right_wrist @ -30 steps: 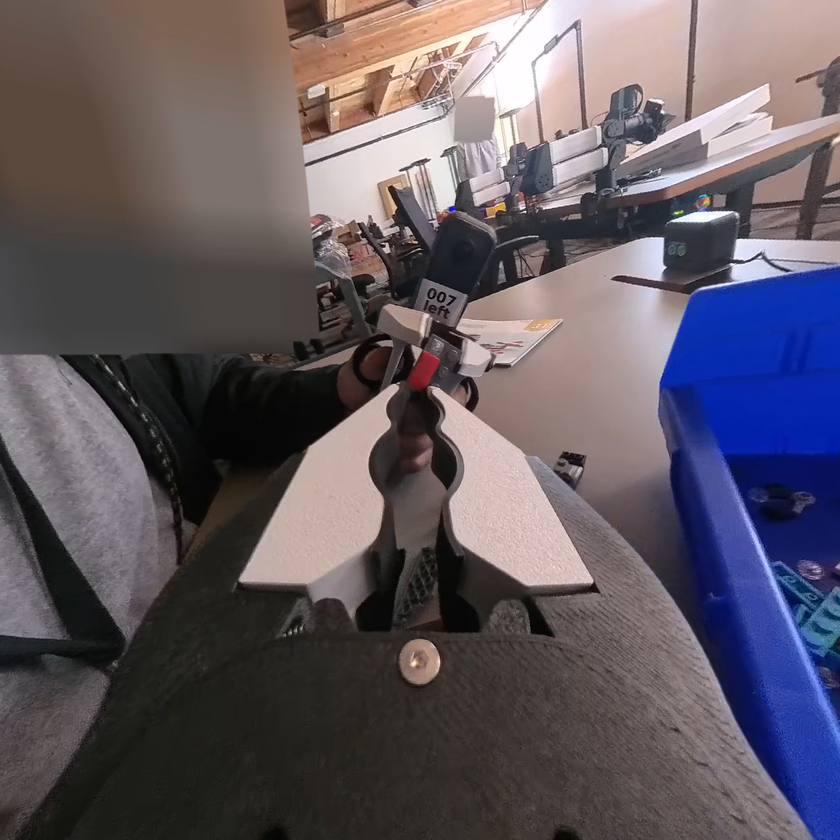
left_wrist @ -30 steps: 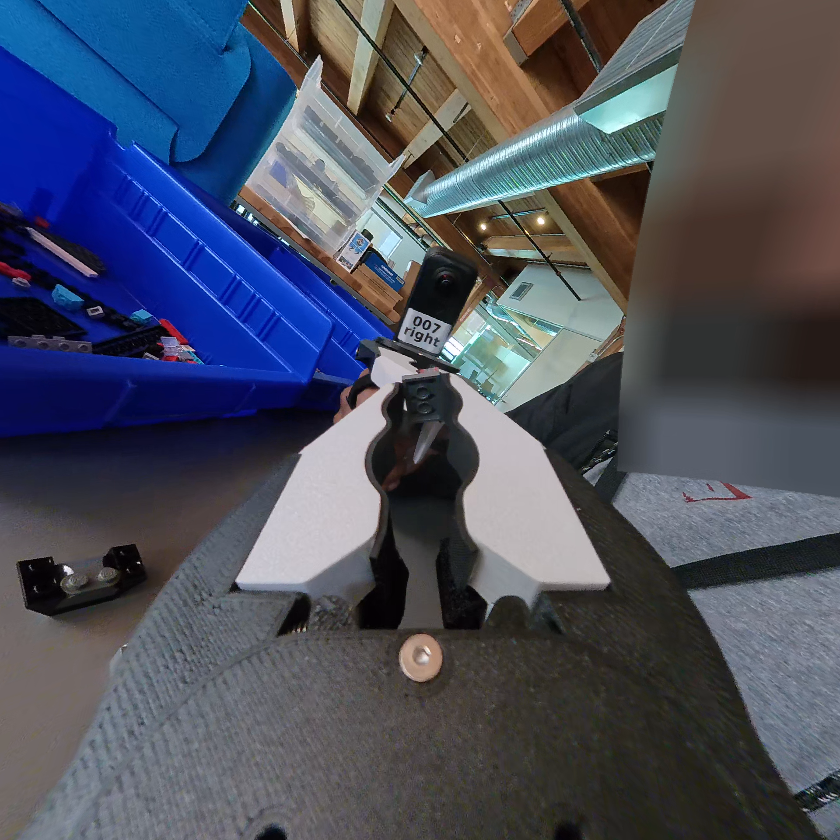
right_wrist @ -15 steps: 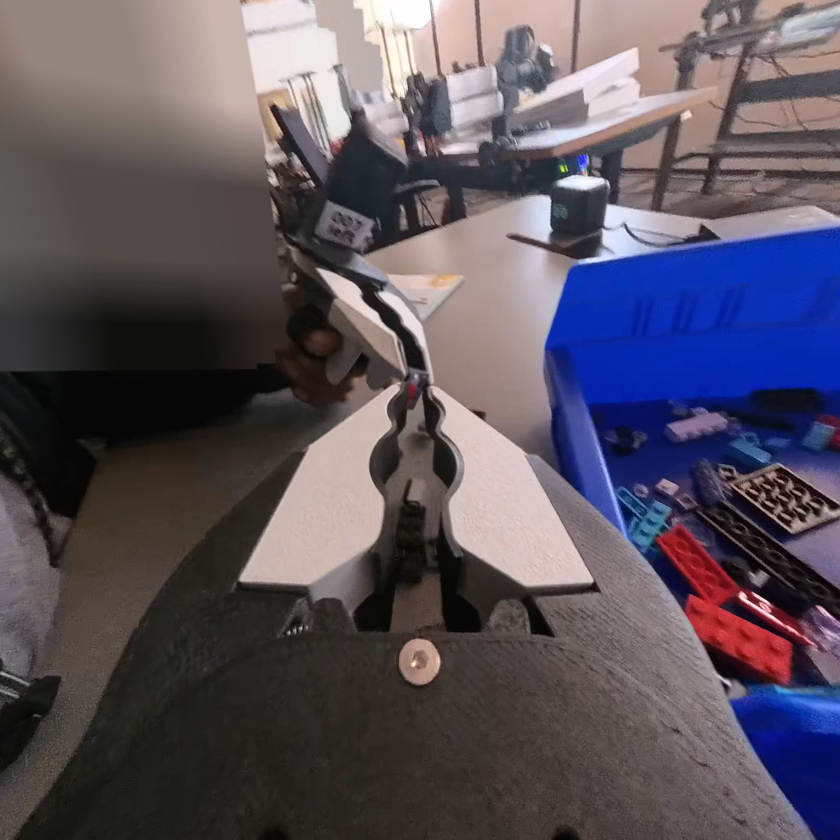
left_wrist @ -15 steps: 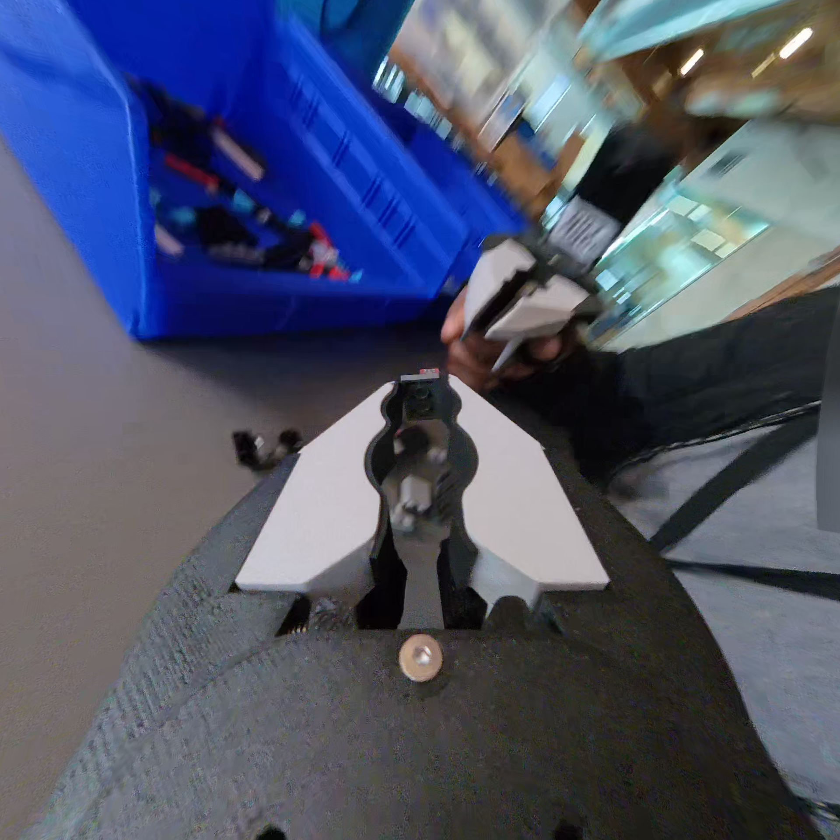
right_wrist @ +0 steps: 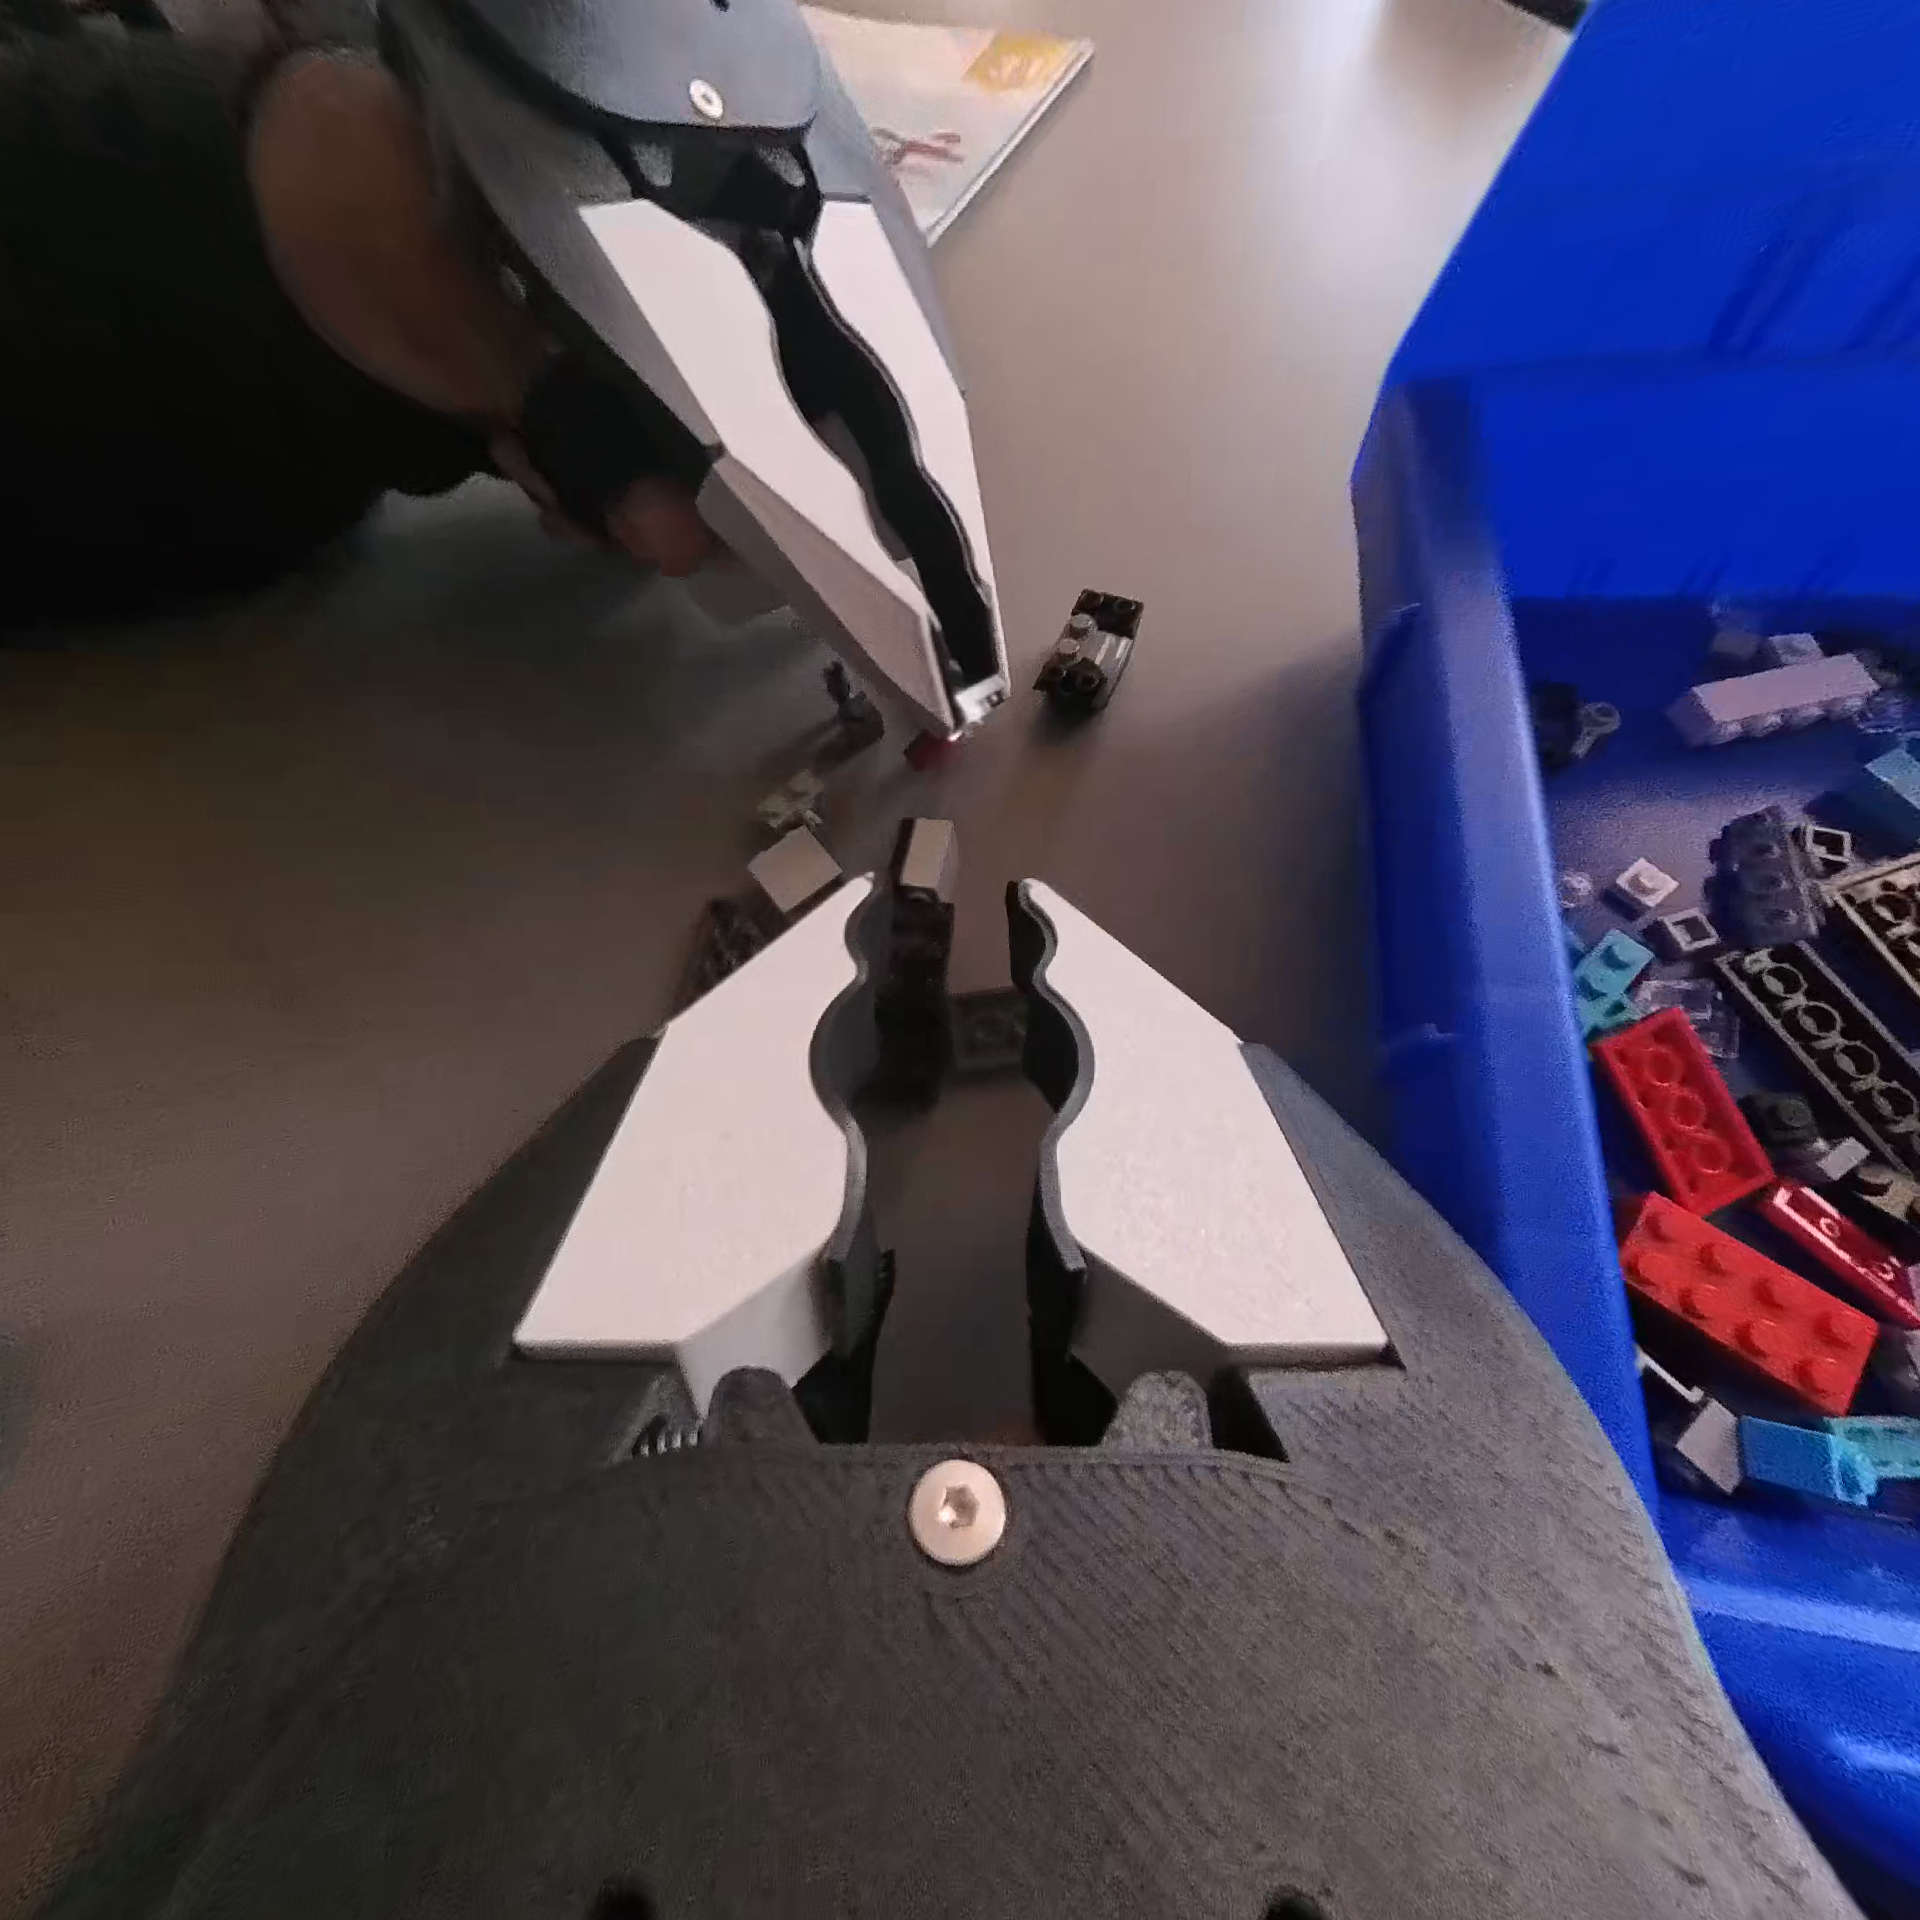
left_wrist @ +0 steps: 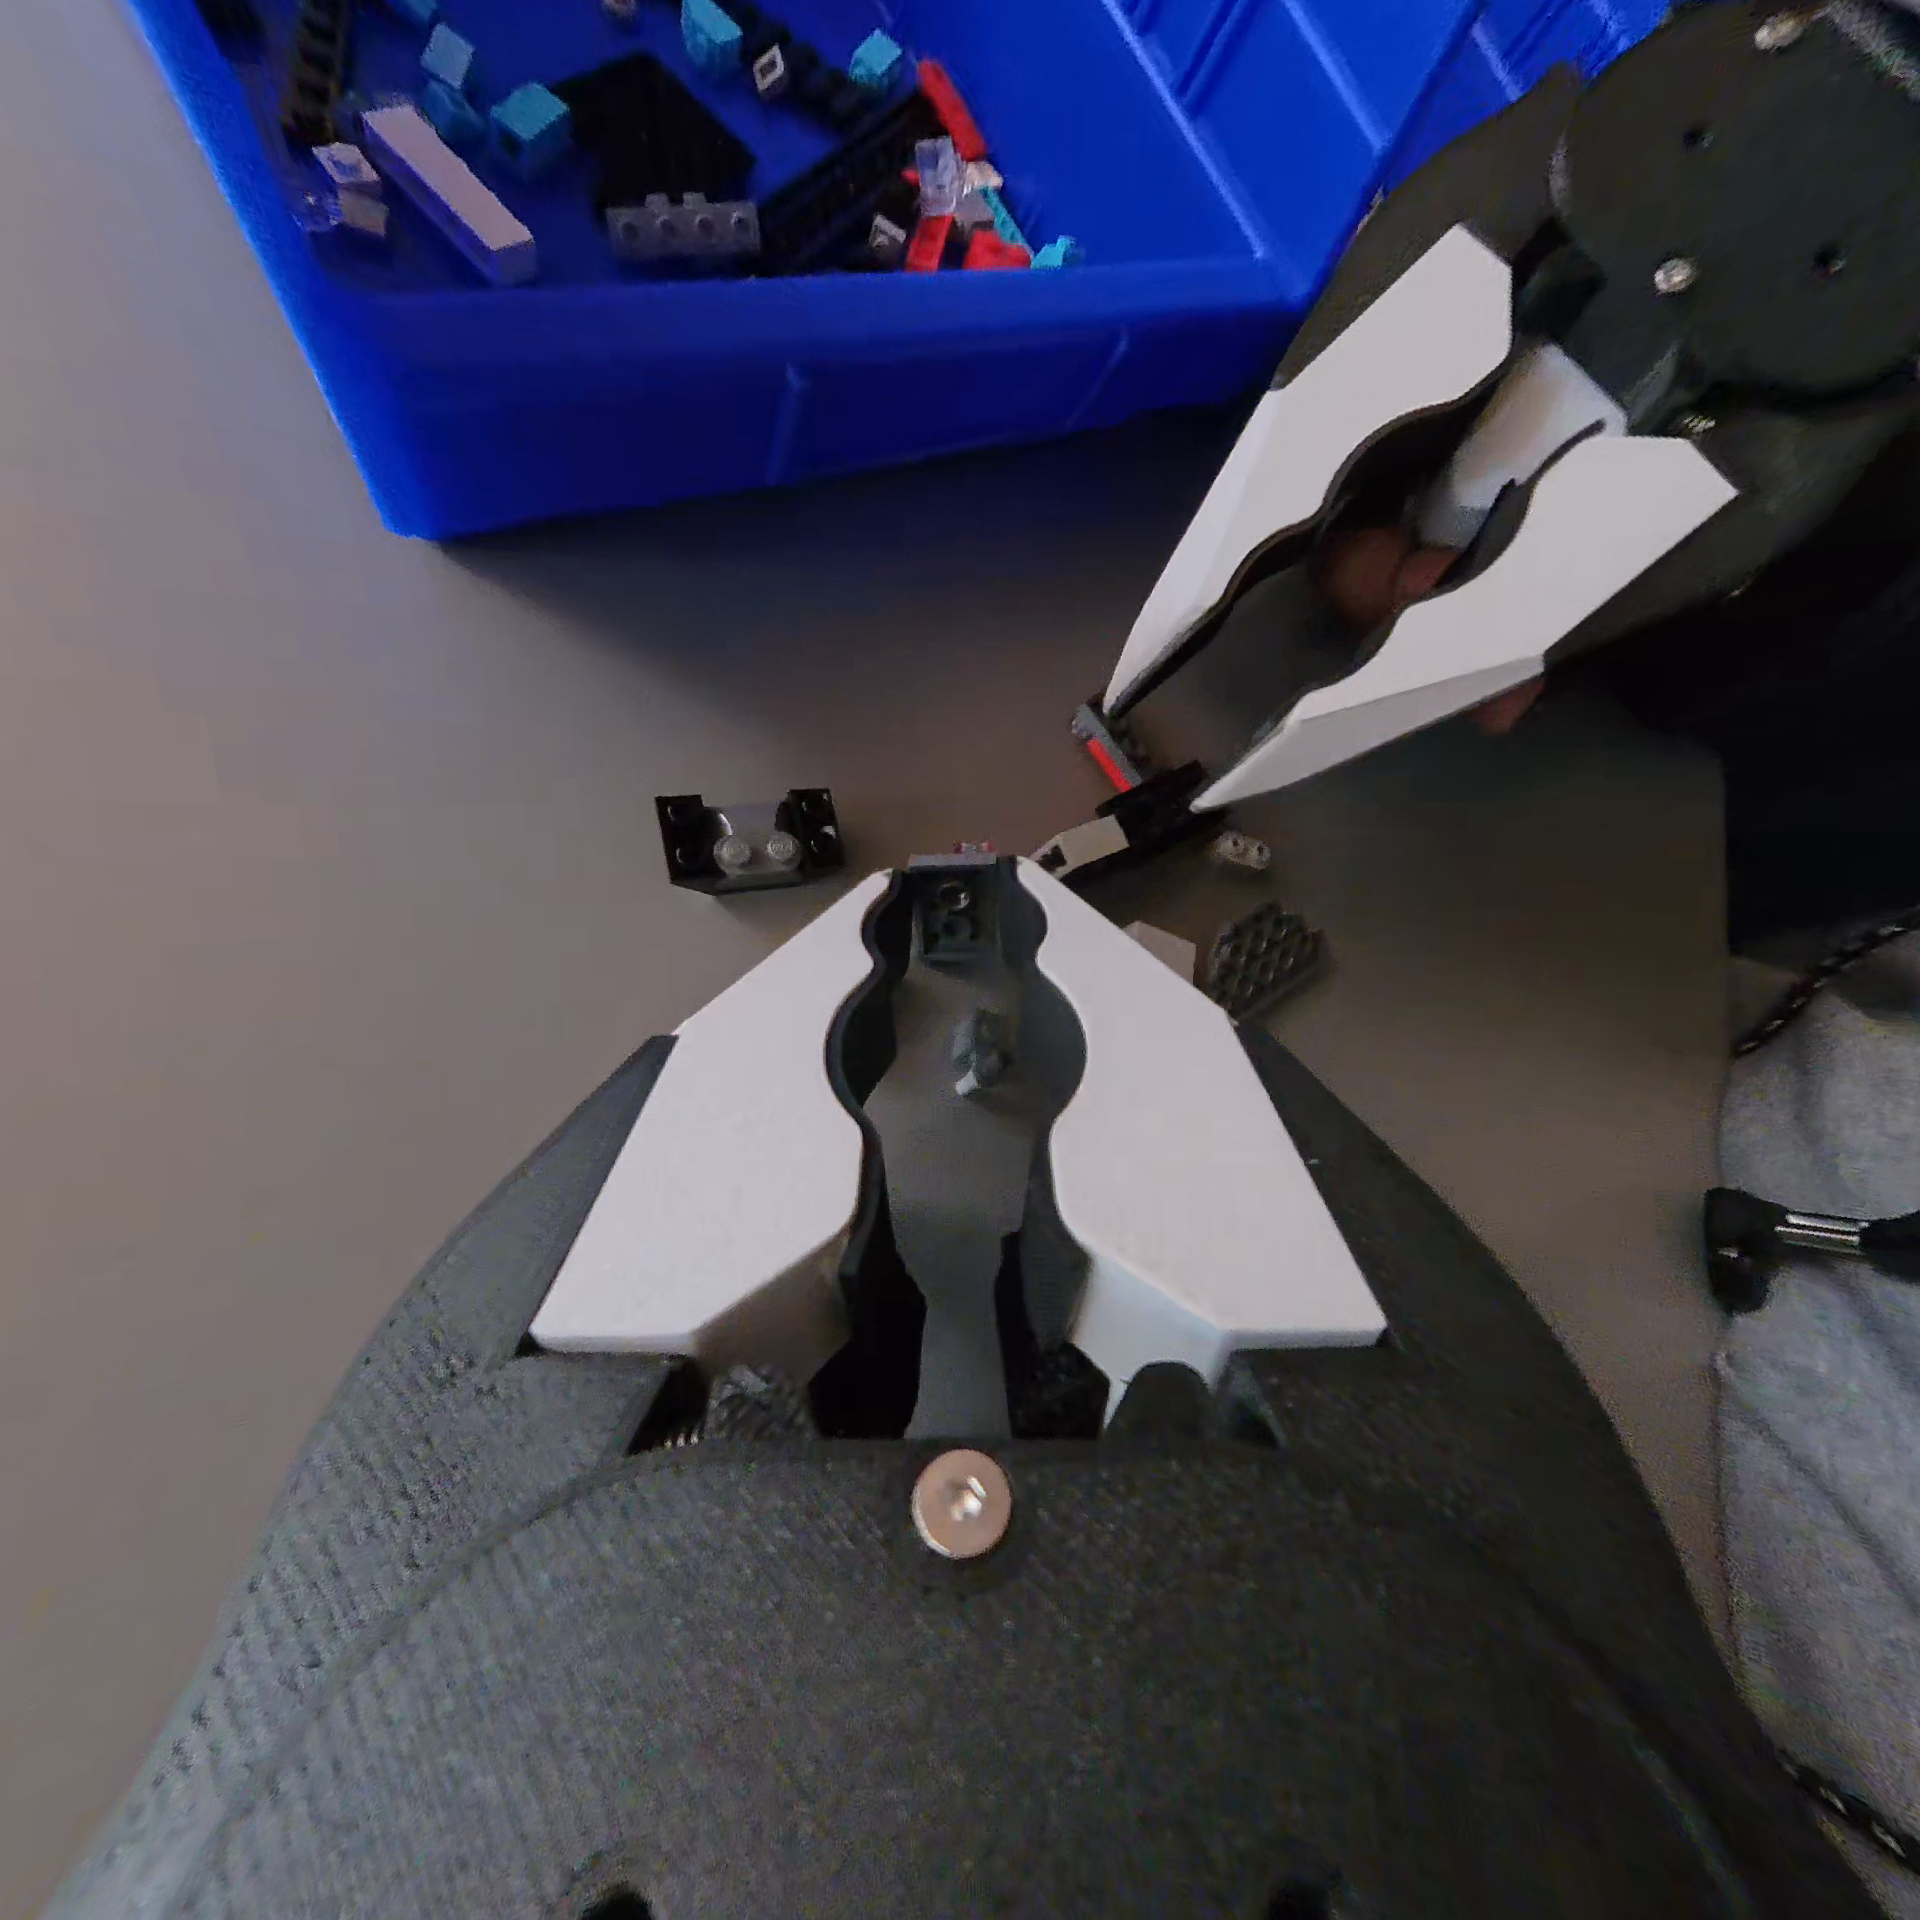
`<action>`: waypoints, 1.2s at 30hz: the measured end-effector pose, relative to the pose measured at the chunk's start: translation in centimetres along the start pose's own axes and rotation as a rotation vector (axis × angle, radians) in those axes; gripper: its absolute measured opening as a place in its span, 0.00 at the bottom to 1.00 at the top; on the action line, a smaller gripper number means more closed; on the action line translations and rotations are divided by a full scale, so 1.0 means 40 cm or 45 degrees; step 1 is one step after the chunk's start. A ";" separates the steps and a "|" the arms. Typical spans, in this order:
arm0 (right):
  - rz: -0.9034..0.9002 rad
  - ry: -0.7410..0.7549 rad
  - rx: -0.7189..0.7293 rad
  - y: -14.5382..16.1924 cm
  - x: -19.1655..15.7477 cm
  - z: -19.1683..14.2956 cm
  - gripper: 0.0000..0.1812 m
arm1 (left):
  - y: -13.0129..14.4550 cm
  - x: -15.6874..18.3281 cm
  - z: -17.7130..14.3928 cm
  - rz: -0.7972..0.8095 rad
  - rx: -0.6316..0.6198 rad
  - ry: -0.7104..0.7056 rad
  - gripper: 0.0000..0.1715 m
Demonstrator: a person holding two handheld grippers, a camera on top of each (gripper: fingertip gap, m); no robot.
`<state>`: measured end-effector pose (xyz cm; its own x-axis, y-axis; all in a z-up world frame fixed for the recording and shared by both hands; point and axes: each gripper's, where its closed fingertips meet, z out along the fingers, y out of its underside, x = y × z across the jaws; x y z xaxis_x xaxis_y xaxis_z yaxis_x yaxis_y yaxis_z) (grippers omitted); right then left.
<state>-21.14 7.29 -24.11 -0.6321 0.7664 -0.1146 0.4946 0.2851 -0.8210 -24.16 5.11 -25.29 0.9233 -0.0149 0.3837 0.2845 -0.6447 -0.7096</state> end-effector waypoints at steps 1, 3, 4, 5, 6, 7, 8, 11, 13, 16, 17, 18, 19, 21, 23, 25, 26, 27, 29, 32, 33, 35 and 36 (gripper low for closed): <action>-0.019 0.000 -0.017 0.004 -0.004 0.003 0.13 | 0.002 0.000 0.002 0.008 -0.007 -0.010 0.10; -0.048 0.001 -0.052 0.015 -0.010 0.009 0.14 | 0.007 -0.002 0.006 0.017 -0.026 -0.028 0.10; -0.062 -0.002 -0.066 0.019 -0.013 0.012 0.15 | 0.009 -0.002 0.007 0.022 -0.031 -0.035 0.10; -0.075 -0.005 -0.077 0.022 -0.017 0.013 0.15 | 0.009 -0.004 0.007 0.024 -0.032 -0.042 0.10; -0.086 -0.006 -0.086 0.025 -0.019 0.014 0.15 | 0.009 -0.004 0.007 0.025 -0.031 -0.045 0.10; -0.092 -0.004 -0.093 0.027 -0.019 0.015 0.16 | 0.007 -0.005 0.006 0.023 -0.027 -0.046 0.10; -0.094 0.001 -0.099 0.029 -0.018 0.016 0.15 | 0.006 -0.006 0.005 0.018 -0.021 -0.044 0.10; -0.096 0.024 -0.103 0.030 -0.012 0.016 0.15 | -0.001 -0.007 0.001 -0.002 0.001 -0.034 0.11; -0.096 0.038 -0.103 0.031 -0.006 0.014 0.15 | -0.004 -0.008 -0.002 -0.011 0.011 -0.031 0.11; -0.091 0.049 -0.104 0.032 0.004 0.007 0.16 | -0.007 -0.009 -0.004 -0.016 0.021 -0.028 0.12; -0.090 0.050 -0.100 0.030 0.007 0.003 0.17 | -0.008 -0.009 -0.004 -0.015 0.025 -0.026 0.12; -0.088 0.047 -0.095 0.027 0.008 -0.002 0.17 | -0.010 -0.008 -0.005 -0.016 0.030 -0.022 0.13; -0.087 0.037 -0.089 0.024 0.007 -0.007 0.17 | -0.011 -0.007 -0.007 -0.016 0.034 -0.013 0.13; -0.090 -0.002 -0.088 0.022 -0.003 -0.015 0.17 | -0.015 -0.004 -0.009 -0.016 0.045 0.006 0.13; -0.105 -0.021 -0.108 0.029 -0.011 -0.014 0.17 | -0.017 -0.004 -0.011 -0.025 0.054 0.016 0.13; -0.123 -0.025 -0.138 0.041 -0.015 -0.007 0.17 | -0.019 -0.003 -0.012 -0.031 0.059 0.022 0.13; -0.132 -0.025 -0.151 0.046 -0.017 -0.003 0.17 | -0.019 -0.003 -0.012 -0.032 0.060 0.023 0.13; -0.140 -0.026 -0.161 0.051 -0.019 0.000 0.16 | -0.019 -0.003 -0.012 -0.031 0.059 0.025 0.13; -0.151 -0.027 -0.173 0.056 -0.023 0.006 0.14 | -0.018 -0.002 -0.011 -0.029 0.057 0.024 0.13; -0.145 -0.028 -0.170 0.057 -0.022 0.008 0.10 | -0.018 -0.002 -0.010 -0.027 0.057 0.022 0.13; -0.135 -0.032 -0.161 0.053 -0.022 0.006 0.10 | -0.019 -0.002 -0.010 -0.029 0.059 0.023 0.13; -0.112 -0.037 -0.132 0.043 -0.019 0.001 0.10 | -0.020 -0.002 -0.011 -0.031 0.063 0.024 0.13; -0.100 -0.037 -0.114 0.037 -0.016 -0.003 0.10 | -0.021 -0.002 -0.011 -0.033 0.065 0.025 0.13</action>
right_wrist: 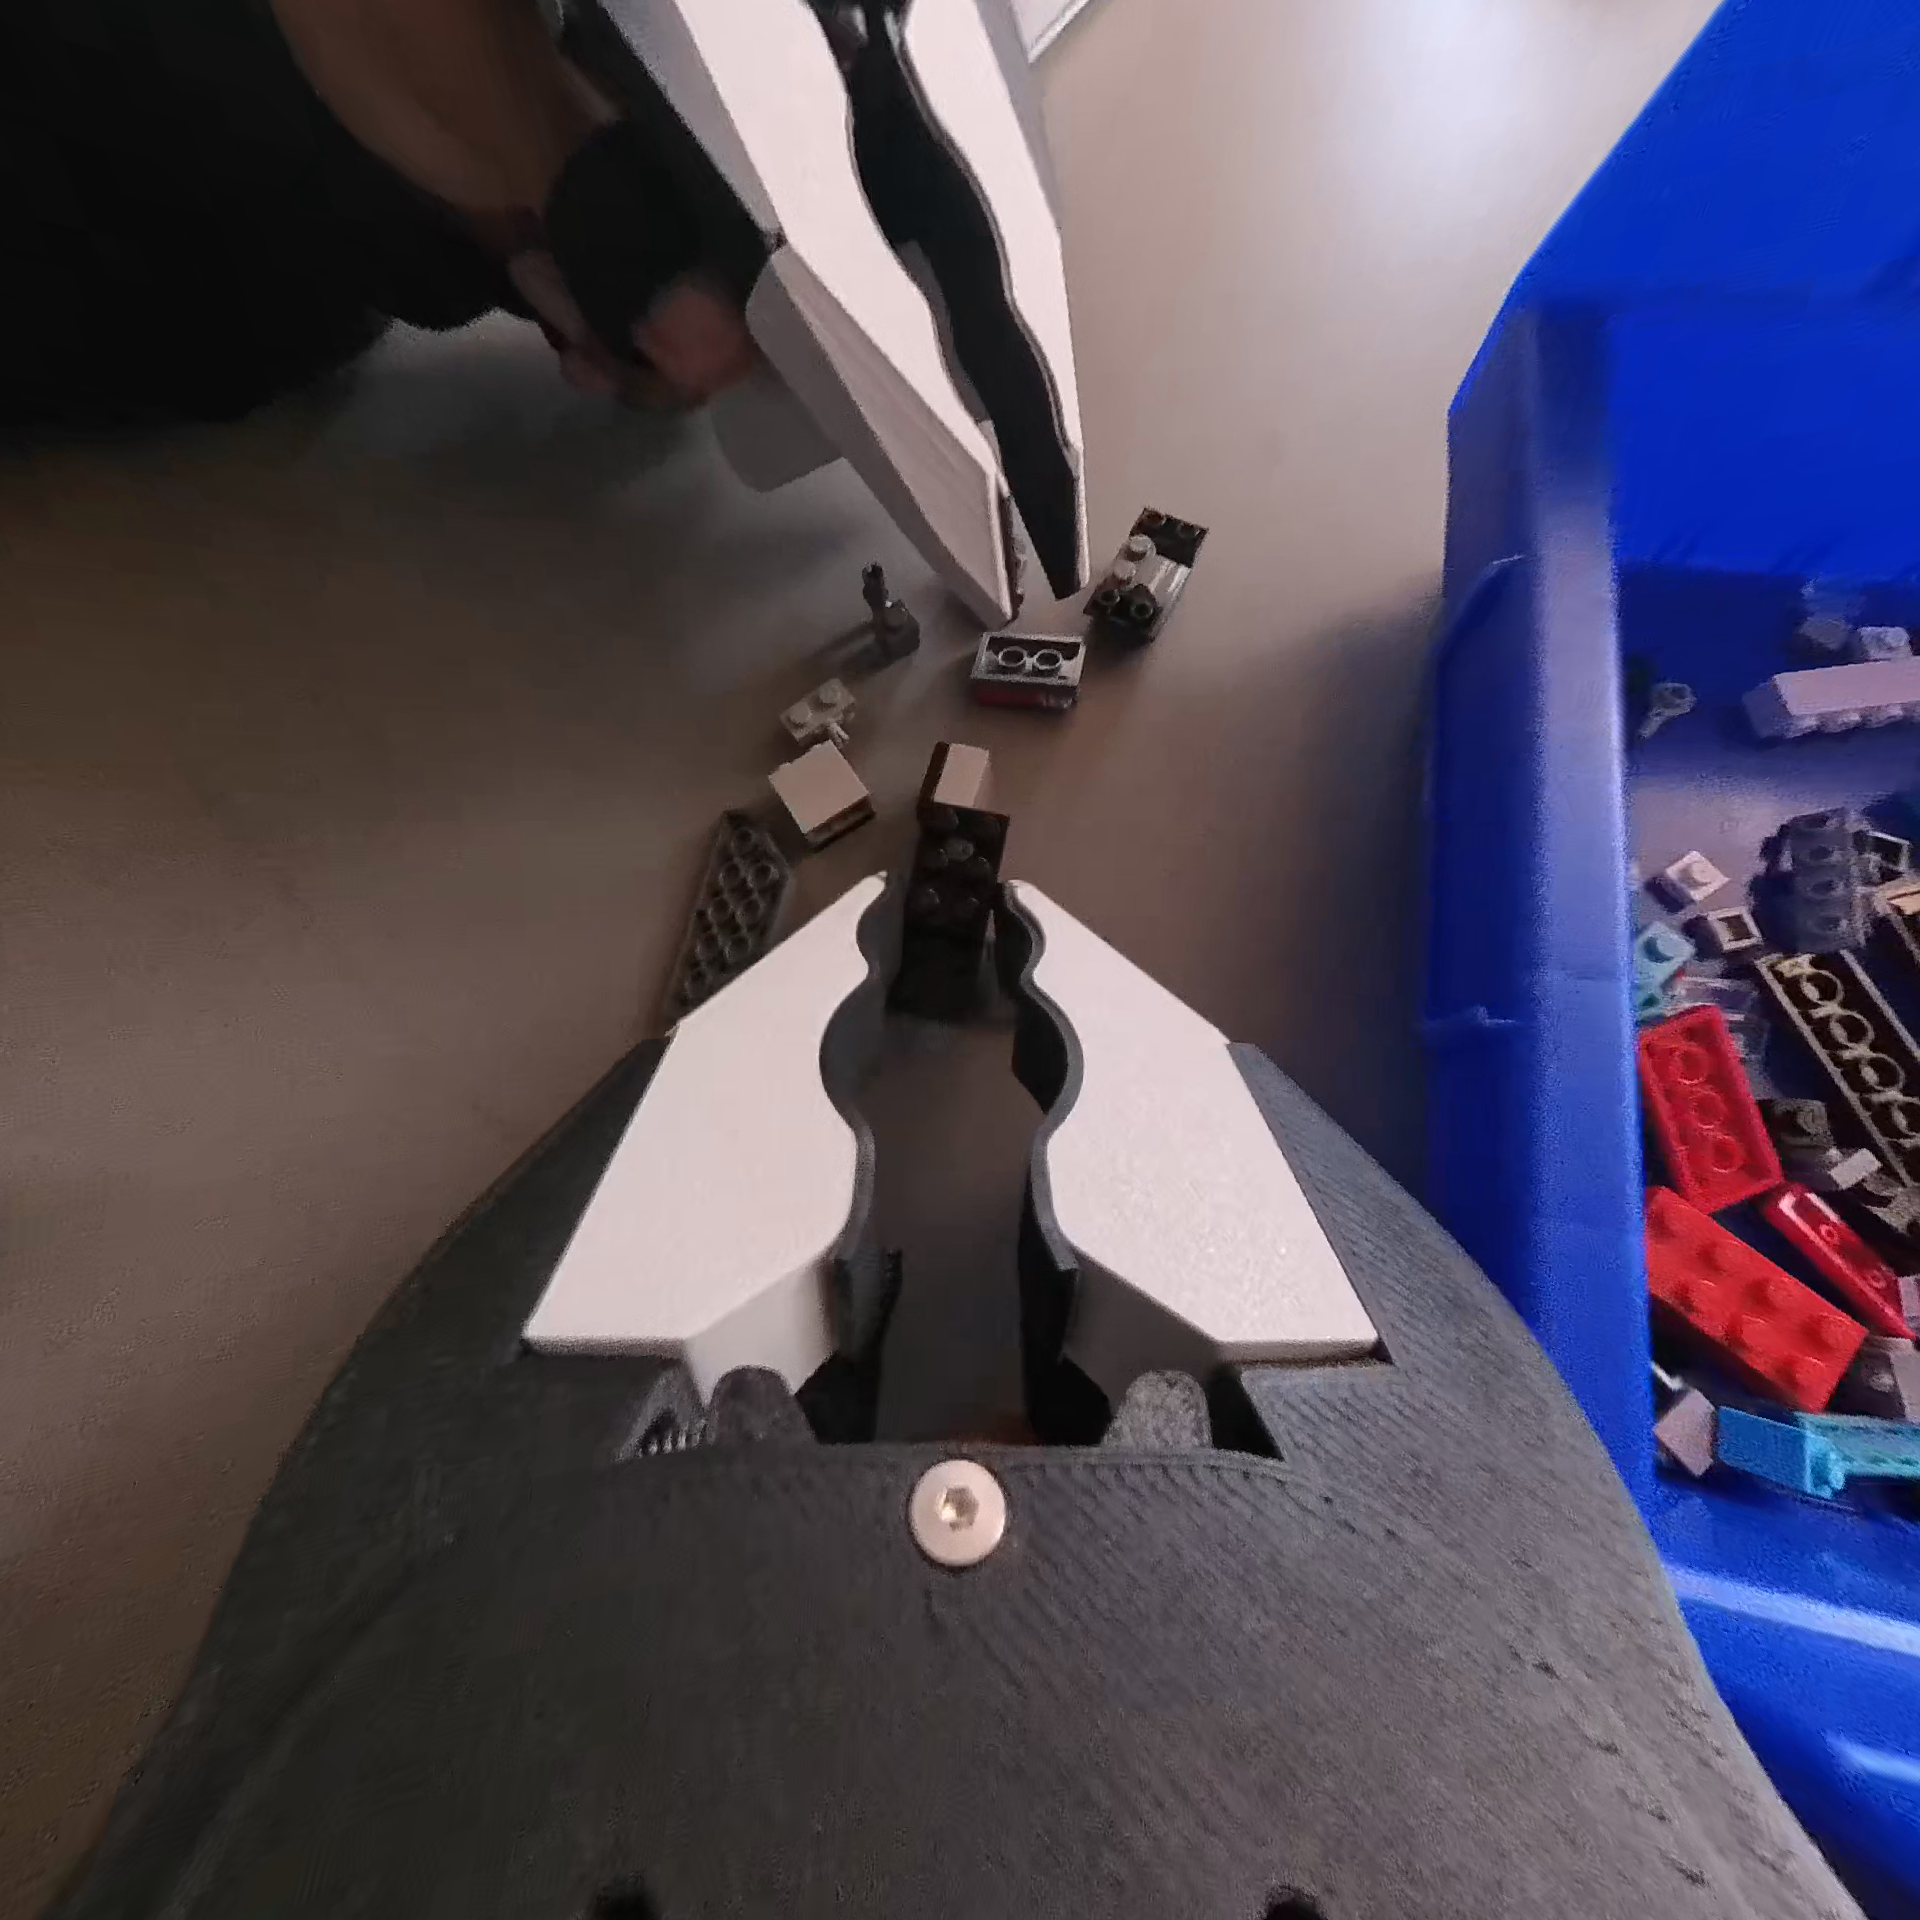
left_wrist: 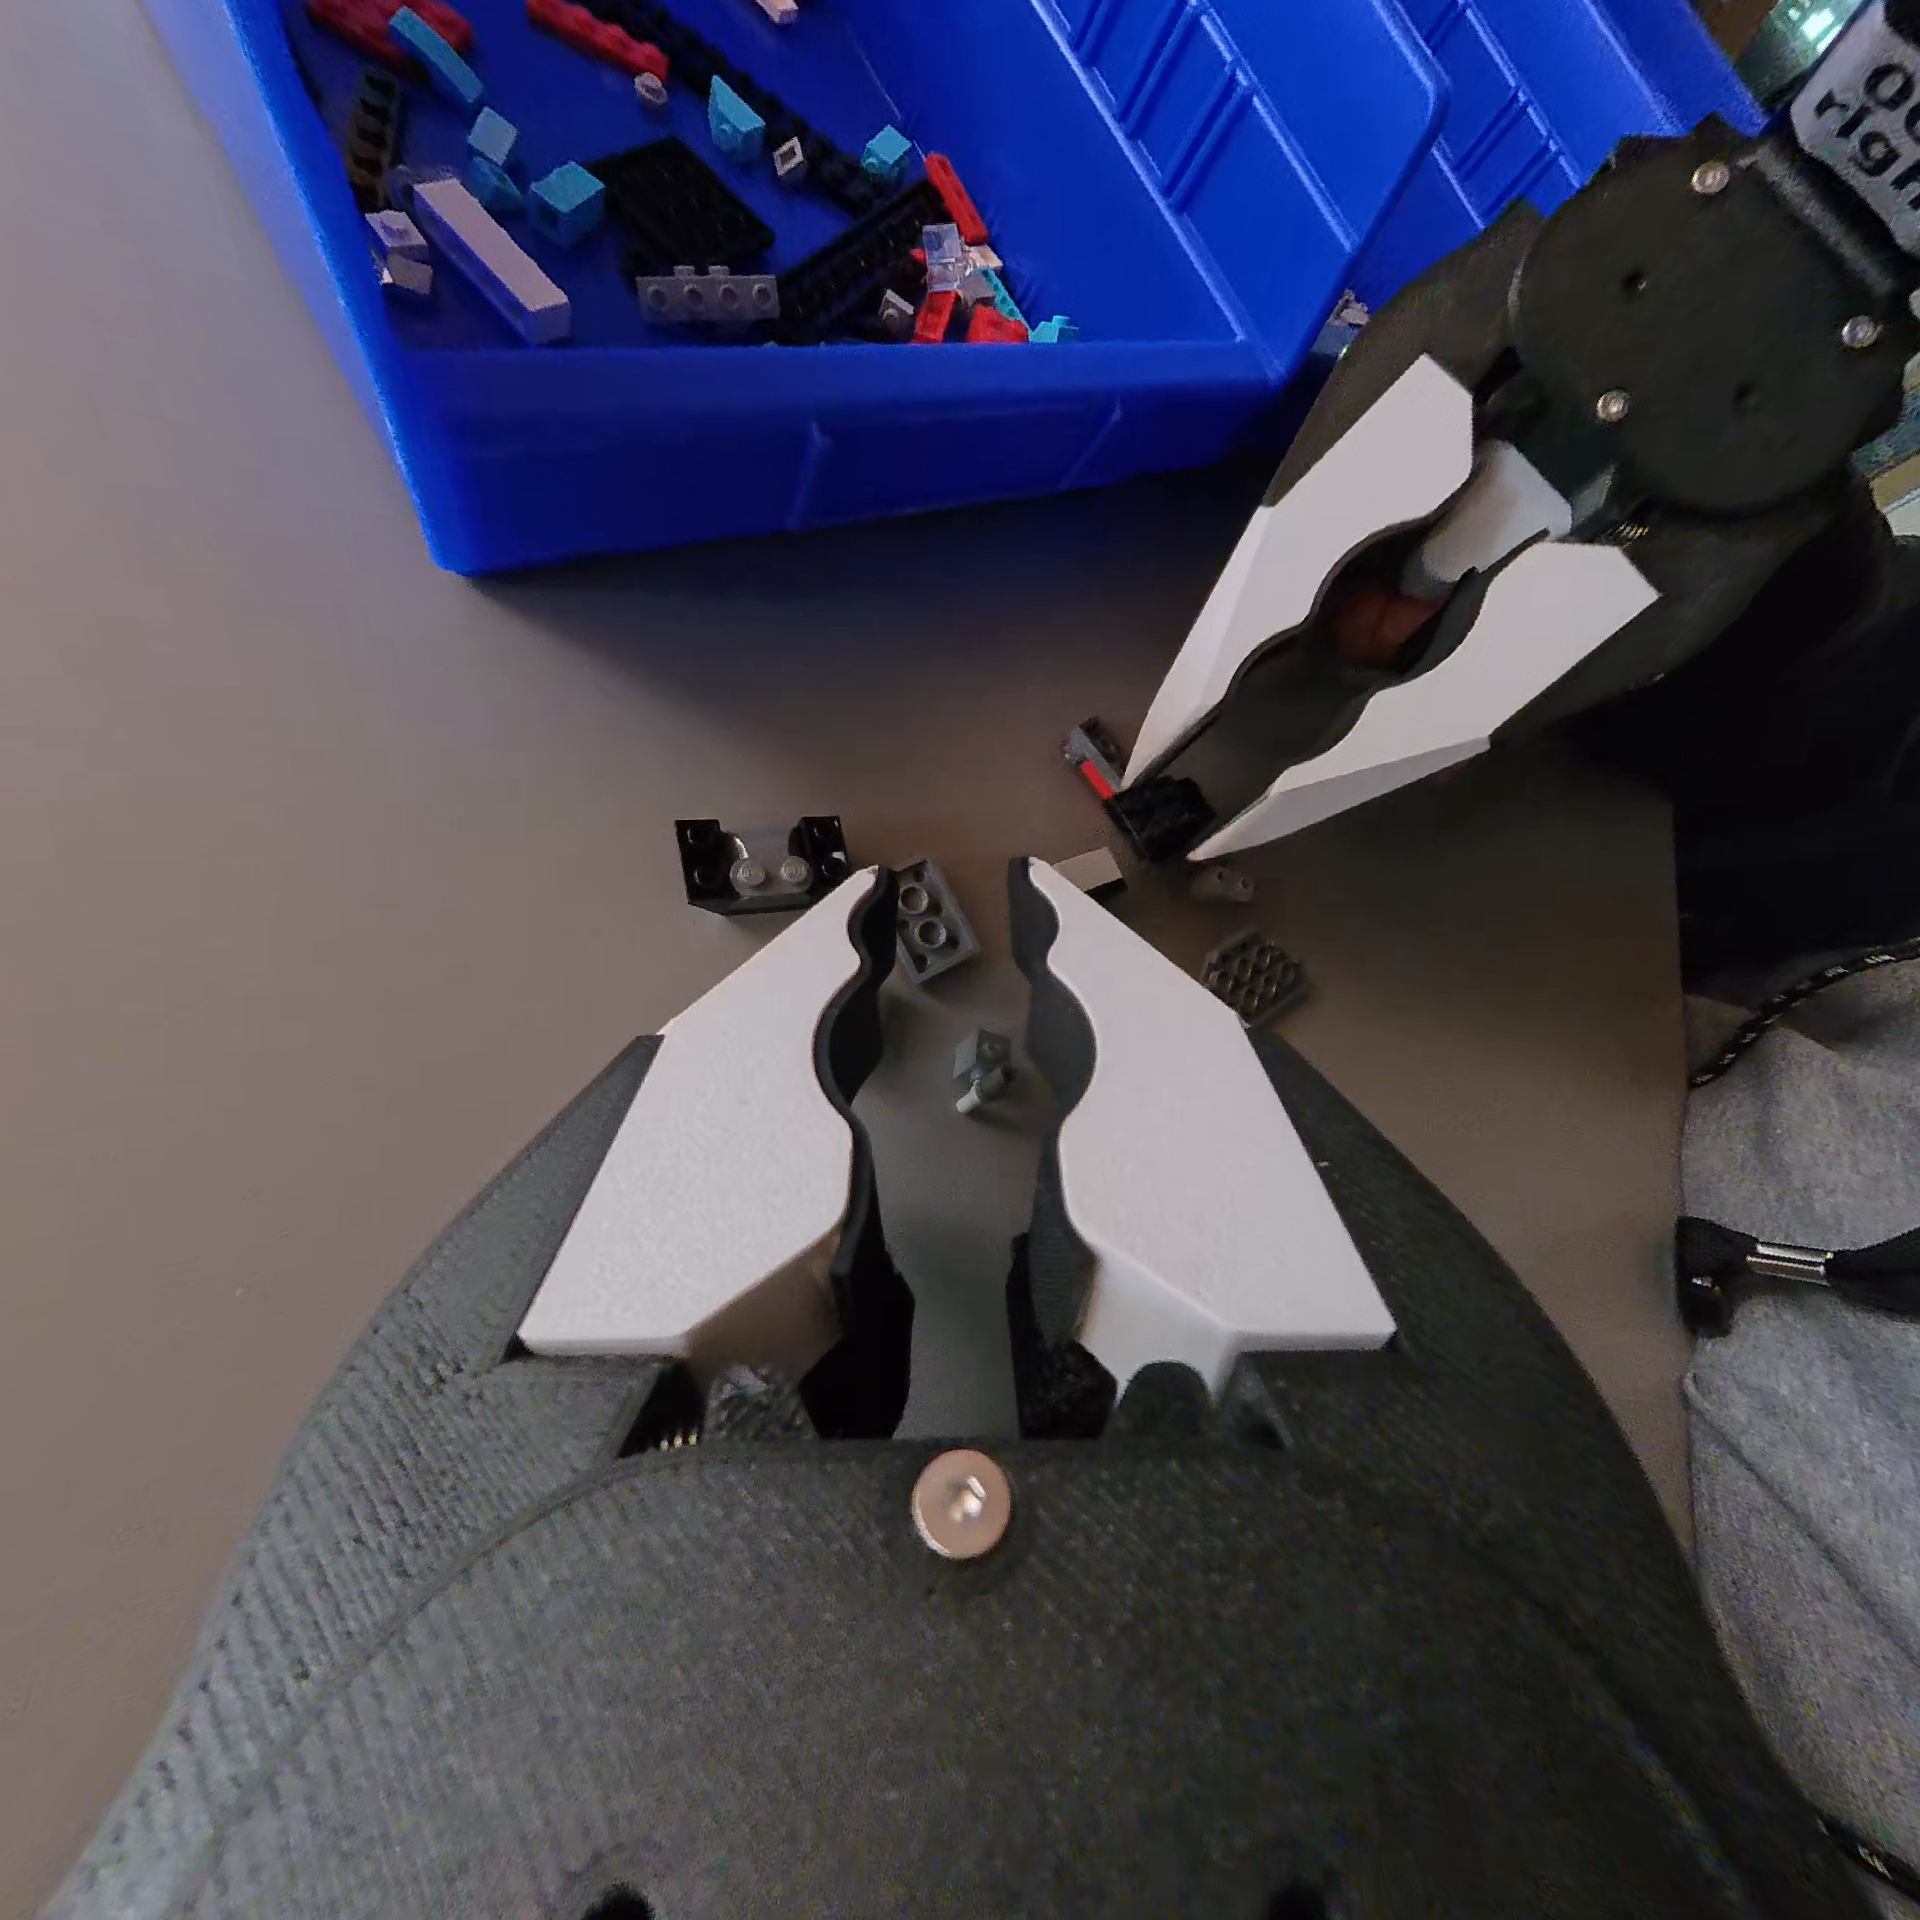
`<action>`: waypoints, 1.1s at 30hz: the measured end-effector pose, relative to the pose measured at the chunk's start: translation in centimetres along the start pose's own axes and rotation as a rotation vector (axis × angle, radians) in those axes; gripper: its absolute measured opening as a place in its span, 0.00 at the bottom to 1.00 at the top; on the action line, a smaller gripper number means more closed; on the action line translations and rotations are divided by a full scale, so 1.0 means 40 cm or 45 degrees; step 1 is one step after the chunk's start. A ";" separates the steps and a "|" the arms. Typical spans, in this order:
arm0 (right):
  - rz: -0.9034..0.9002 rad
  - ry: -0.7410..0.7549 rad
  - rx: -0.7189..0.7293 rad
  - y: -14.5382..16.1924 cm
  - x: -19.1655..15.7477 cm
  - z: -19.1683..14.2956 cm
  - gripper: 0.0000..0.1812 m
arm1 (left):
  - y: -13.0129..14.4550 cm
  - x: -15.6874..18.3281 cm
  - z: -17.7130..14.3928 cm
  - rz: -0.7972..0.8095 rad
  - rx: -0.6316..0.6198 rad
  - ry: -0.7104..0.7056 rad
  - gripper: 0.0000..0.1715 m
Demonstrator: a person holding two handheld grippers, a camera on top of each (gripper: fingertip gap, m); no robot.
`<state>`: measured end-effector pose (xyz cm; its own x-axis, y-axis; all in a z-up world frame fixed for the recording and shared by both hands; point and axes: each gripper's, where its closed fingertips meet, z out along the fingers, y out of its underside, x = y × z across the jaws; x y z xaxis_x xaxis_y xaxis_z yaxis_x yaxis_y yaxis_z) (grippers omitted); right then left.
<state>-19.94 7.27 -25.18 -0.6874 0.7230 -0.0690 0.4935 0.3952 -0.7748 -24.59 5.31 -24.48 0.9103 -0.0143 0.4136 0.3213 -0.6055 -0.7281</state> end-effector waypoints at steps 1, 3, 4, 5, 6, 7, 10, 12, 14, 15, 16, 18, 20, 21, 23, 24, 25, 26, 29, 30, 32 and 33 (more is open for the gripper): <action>0.011 0.001 0.018 -0.006 0.003 -0.005 0.10 | 0.000 0.000 0.000 -0.002 0.002 0.002 0.13; 0.027 0.001 0.041 -0.014 0.007 -0.012 0.10 | -0.001 0.001 -0.001 -0.006 0.003 0.011 0.13; 0.025 0.002 0.037 -0.013 0.008 -0.014 0.10 | -0.001 0.003 -0.002 -0.006 0.004 0.019 0.13; 0.015 0.006 0.024 -0.008 0.008 -0.013 0.10 | -0.002 0.006 -0.002 -0.002 0.005 0.033 0.13; 0.003 0.011 0.007 -0.003 0.008 -0.010 0.10 | -0.002 0.012 -0.003 0.008 0.005 0.052 0.13; -0.010 0.009 -0.011 0.003 0.005 -0.006 0.10 | -0.002 0.019 -0.004 0.023 0.002 0.075 0.14; -0.039 -0.014 -0.034 0.010 -0.010 0.003 0.10 | 0.007 0.048 -0.008 0.112 -0.029 0.148 0.17; -0.055 -0.008 -0.052 0.016 -0.011 0.007 0.10 | 0.015 0.061 -0.010 0.198 -0.056 0.160 0.18; -0.066 0.003 -0.064 0.021 -0.008 0.009 0.10 | 0.019 0.072 -0.012 0.288 -0.069 0.164 0.20; -0.064 0.003 -0.062 0.021 -0.007 0.009 0.10 | 0.020 0.082 -0.014 0.329 -0.067 0.177 0.20; -0.059 0.003 -0.055 0.019 -0.005 0.008 0.10 | 0.022 0.094 -0.015 0.368 -0.064 0.197 0.20; -0.051 0.008 -0.046 0.016 -0.002 0.005 0.12 | 0.031 0.112 -0.013 0.435 -0.081 0.221 0.20; -0.047 0.015 -0.040 0.014 0.003 0.003 0.12 | 0.049 0.117 -0.002 0.486 -0.127 0.209 0.20; -0.044 0.016 -0.037 0.013 0.004 0.003 0.12 | 0.059 0.119 0.004 0.510 -0.152 0.204 0.20; -0.040 0.015 -0.034 0.012 0.005 0.003 0.12 | 0.074 0.121 0.016 0.549 -0.190 0.185 0.19; -0.039 0.015 -0.033 0.012 0.004 0.003 0.12 | 0.080 0.120 0.021 0.563 -0.207 0.175 0.19; -0.039 0.015 -0.033 0.012 0.005 0.003 0.12 | 0.086 0.119 0.025 0.576 -0.223 0.165 0.18; -0.038 0.016 -0.032 0.011 0.005 0.003 0.13 | 0.090 0.116 0.029 0.586 -0.238 0.146 0.16; -0.036 0.014 -0.027 0.009 0.004 0.003 0.12 | 0.095 0.105 0.038 0.559 -0.253 0.120 0.10; -0.037 0.014 -0.025 0.009 0.004 0.003 0.13 | 0.091 0.105 0.037 0.520 -0.244 0.132 0.10; -0.043 0.018 -0.017 0.005 0.005 0.002 0.13 | 0.070 0.103 0.030 0.365 -0.190 0.173 0.11; -0.048 0.020 -0.009 0.002 0.006 0.000 0.12 | 0.051 0.104 0.022 0.244 -0.139 0.218 0.10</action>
<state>-20.05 7.47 -25.27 -0.6971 0.7164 -0.0300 0.4714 0.4264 -0.7720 -19.89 4.71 -24.74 0.8914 -0.2658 0.3670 0.1087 -0.6608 -0.7426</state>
